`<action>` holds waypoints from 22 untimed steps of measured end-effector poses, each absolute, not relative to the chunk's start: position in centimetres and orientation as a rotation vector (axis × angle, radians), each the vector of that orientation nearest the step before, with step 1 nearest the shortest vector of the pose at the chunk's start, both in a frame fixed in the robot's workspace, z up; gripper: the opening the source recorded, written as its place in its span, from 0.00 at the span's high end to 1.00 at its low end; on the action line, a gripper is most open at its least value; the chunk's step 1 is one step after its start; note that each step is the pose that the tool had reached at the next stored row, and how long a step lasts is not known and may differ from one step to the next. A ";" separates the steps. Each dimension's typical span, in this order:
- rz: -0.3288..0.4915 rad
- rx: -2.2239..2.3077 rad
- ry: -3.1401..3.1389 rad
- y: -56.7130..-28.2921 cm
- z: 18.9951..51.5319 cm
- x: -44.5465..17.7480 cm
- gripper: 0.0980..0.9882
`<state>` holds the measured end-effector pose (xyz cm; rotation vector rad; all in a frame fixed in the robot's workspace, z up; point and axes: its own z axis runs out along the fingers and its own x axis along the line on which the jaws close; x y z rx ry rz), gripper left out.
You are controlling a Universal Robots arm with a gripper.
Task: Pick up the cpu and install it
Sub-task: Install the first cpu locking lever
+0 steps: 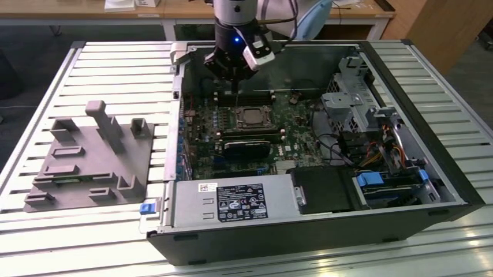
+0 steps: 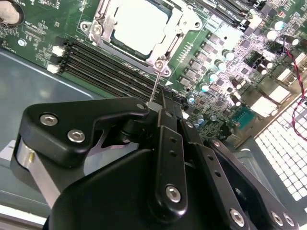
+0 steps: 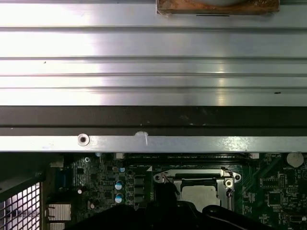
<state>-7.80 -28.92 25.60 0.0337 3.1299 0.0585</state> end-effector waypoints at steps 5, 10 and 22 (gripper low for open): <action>0.059 0.034 3.130 -28.9 25.6 -7.5 0.99; 0.059 0.034 3.130 -28.9 25.6 -7.0 0.99; 0.110 0.033 3.126 -29.0 25.3 -6.3 0.99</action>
